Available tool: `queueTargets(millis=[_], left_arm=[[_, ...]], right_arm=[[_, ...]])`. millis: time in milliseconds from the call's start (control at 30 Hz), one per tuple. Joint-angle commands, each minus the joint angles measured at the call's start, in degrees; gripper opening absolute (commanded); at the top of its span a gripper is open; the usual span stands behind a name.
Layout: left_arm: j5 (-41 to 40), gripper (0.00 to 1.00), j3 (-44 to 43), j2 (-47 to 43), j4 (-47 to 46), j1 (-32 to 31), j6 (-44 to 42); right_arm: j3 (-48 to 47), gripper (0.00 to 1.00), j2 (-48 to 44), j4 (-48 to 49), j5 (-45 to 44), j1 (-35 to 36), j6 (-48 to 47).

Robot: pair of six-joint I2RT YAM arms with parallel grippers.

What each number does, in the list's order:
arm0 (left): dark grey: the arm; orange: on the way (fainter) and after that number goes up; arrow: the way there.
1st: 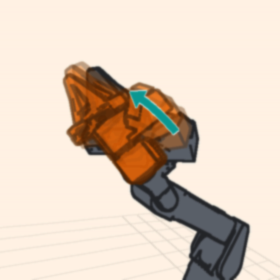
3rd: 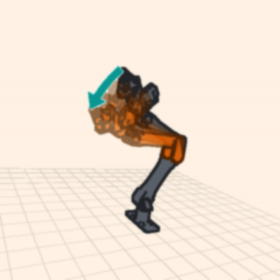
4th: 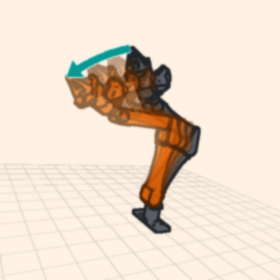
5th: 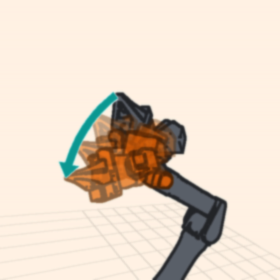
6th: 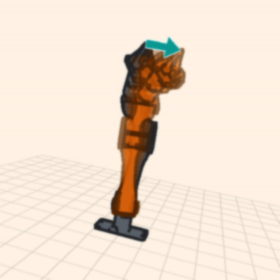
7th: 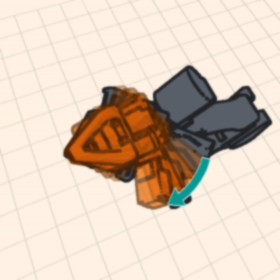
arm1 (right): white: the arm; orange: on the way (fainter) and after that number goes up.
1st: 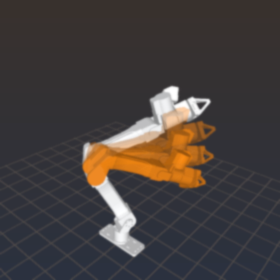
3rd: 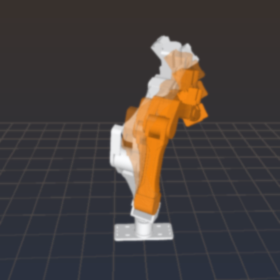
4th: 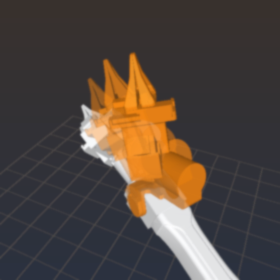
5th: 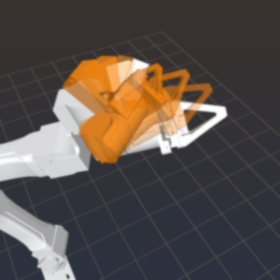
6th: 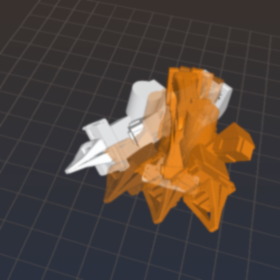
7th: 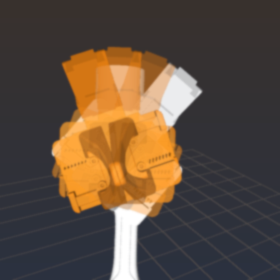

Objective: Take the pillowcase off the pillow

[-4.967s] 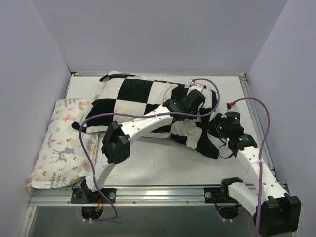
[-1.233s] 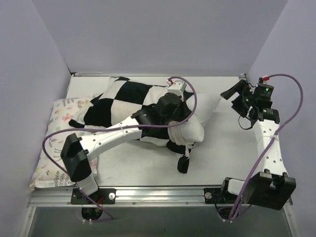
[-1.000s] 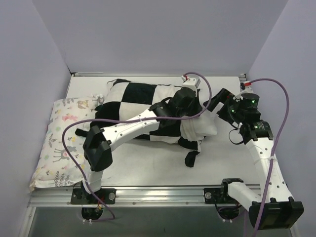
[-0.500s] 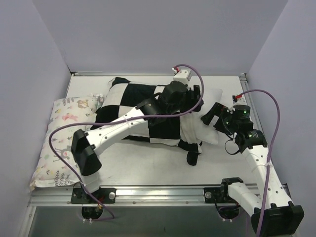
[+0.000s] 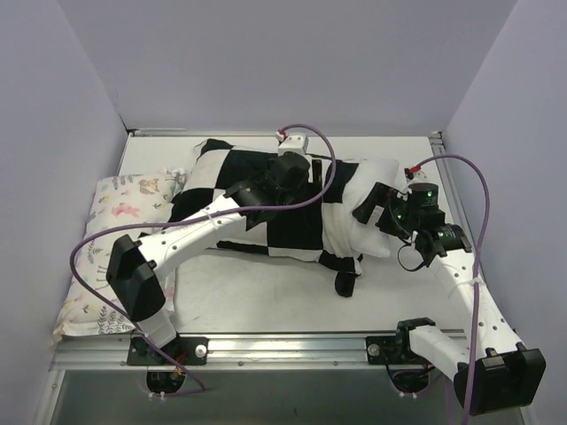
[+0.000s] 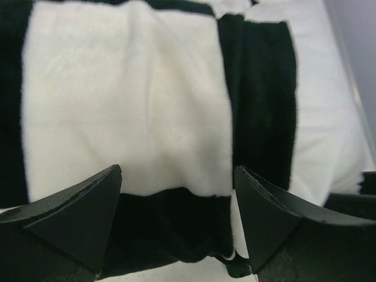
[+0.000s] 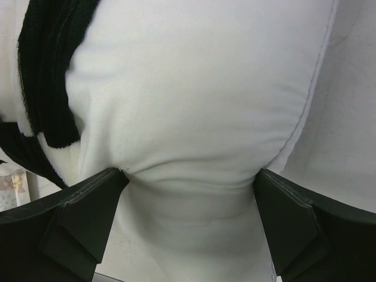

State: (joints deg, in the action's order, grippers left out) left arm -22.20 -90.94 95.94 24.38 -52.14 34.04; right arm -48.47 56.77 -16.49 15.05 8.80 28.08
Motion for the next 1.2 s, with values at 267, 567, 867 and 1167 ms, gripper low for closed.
queueTargets(millis=[267,567,867,1167], left_arm=[[5.0,0.41,1.6,6.9,-2.3,0.6,0.9],[4.3,0.0,-1.3,5.5,0.7,3.5,-0.6],[2.6,0.0,-0.9,-1.6,7.3,18.2,-1.2],[6.0,0.0,2.2,-6.6,8.9,29.4,-2.7]], right_arm=[[1.0,1.0,7.6,10.1,4.7,3.0,2.7],[-3.0,0.0,10.7,3.6,-4.0,1.8,1.4],[-12.4,0.0,3.4,-6.1,-3.8,-14.9,1.4],[-15.9,0.0,2.3,-8.1,-2.7,-16.9,2.9]])
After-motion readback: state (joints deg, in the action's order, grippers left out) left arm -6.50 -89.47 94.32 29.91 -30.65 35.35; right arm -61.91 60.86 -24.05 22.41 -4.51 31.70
